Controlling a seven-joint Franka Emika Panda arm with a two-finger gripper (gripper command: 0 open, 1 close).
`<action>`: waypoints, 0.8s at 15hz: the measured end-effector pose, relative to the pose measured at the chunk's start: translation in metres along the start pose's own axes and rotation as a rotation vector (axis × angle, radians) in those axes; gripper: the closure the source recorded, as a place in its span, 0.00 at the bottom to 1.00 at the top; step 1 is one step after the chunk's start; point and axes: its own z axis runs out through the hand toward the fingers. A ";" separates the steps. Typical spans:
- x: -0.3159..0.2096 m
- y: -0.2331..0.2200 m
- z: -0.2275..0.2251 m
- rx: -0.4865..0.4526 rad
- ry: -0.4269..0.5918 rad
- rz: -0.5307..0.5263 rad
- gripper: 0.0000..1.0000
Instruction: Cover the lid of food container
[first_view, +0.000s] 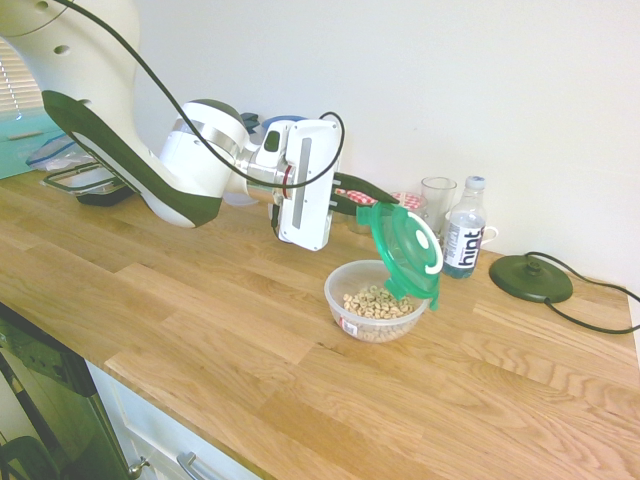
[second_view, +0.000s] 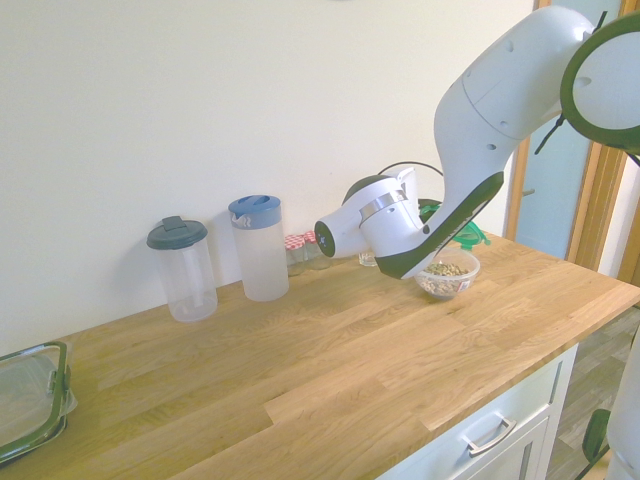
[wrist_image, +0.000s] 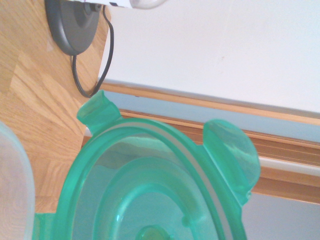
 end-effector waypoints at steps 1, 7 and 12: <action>-0.005 -0.001 0.000 0.000 0.000 -0.003 1.00; -0.015 0.001 0.000 -0.006 0.001 -0.005 1.00; -0.017 0.001 -0.005 -0.007 0.007 -0.007 1.00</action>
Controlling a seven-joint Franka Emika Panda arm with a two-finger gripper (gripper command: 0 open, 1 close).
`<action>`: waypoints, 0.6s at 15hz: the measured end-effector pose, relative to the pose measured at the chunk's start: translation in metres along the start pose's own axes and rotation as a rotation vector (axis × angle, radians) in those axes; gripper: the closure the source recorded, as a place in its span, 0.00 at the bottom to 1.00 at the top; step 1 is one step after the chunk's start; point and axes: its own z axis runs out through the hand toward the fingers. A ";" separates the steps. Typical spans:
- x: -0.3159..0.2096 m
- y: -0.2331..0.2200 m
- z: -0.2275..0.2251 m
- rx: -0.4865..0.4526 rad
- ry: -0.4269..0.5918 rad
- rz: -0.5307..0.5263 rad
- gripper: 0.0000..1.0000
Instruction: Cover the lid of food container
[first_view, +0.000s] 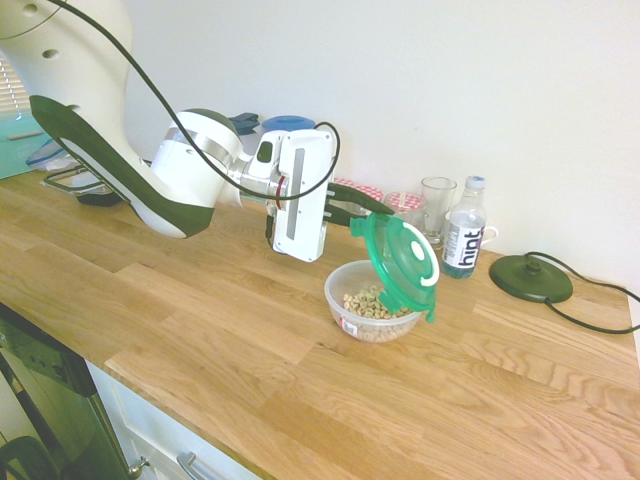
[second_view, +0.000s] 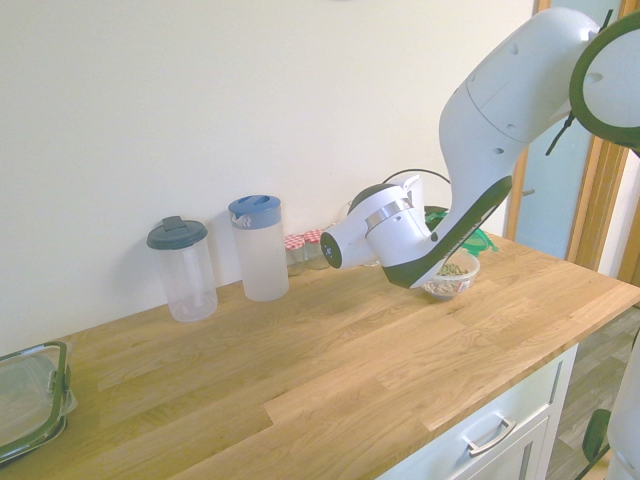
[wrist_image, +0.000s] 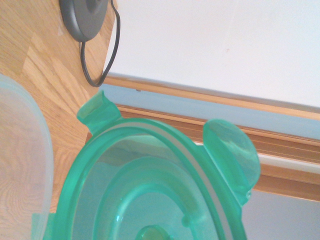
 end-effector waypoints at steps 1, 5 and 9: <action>-0.002 -0.001 -0.002 0.001 0.003 -0.002 1.00; -0.006 0.000 -0.005 -0.015 0.001 0.001 1.00; -0.006 0.001 -0.011 -0.019 -0.001 0.003 1.00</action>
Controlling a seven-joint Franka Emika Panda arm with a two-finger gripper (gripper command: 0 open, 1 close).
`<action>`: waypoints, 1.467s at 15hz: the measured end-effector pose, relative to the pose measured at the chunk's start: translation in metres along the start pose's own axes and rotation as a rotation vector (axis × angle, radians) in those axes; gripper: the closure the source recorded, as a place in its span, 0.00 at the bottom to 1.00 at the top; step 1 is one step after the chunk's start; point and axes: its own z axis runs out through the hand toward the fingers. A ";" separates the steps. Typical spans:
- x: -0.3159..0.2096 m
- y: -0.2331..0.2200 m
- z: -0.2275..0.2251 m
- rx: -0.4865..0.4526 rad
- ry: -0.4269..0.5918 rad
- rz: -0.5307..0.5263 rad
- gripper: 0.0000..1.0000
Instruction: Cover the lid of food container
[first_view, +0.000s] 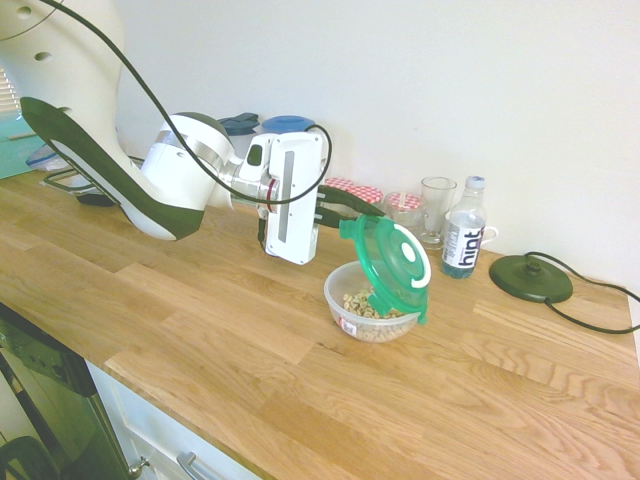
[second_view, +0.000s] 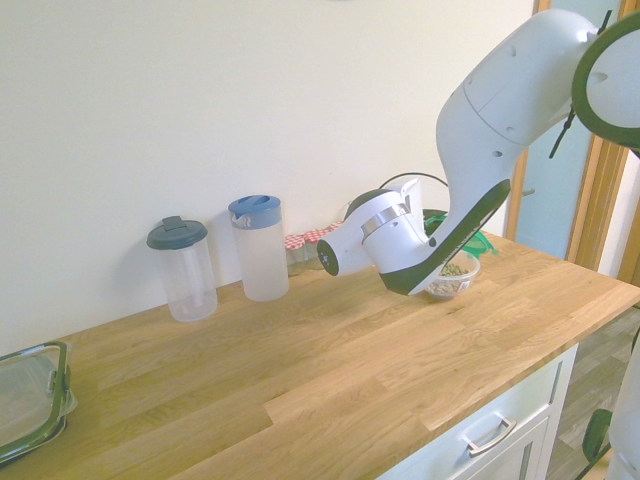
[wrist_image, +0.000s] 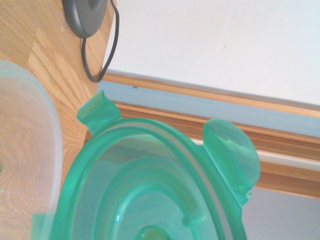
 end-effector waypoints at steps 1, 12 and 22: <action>0.000 0.001 -0.002 0.000 0.001 0.001 1.00; -0.009 -0.011 -0.024 0.095 0.012 -0.019 0.00; -0.001 -0.009 -0.048 0.409 -0.272 -0.008 0.00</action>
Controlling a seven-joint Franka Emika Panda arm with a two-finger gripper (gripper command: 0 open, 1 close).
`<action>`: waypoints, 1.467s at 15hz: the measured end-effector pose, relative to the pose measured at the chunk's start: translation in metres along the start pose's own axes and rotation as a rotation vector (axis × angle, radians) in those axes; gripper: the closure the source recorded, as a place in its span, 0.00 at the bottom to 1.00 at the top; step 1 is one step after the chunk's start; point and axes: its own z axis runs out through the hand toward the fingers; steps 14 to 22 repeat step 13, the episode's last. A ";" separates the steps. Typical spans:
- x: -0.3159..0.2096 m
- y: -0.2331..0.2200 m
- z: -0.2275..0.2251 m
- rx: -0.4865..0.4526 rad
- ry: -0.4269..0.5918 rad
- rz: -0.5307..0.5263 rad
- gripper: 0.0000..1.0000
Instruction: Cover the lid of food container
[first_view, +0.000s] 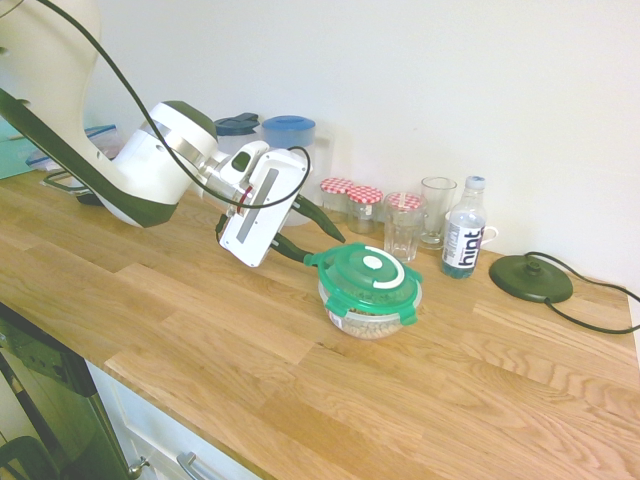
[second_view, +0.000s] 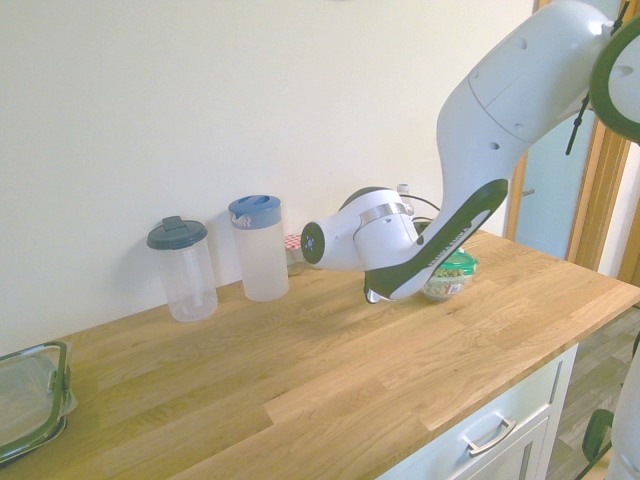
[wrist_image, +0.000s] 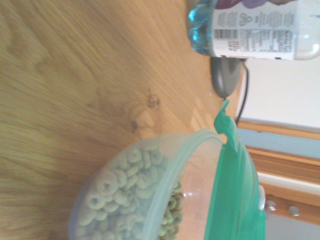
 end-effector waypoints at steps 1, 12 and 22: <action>0.006 0.006 -0.002 0.034 -0.059 0.015 0.00; 0.034 0.115 -0.106 0.667 -0.558 0.083 0.00; 0.029 0.125 -0.107 0.729 -0.571 0.098 0.00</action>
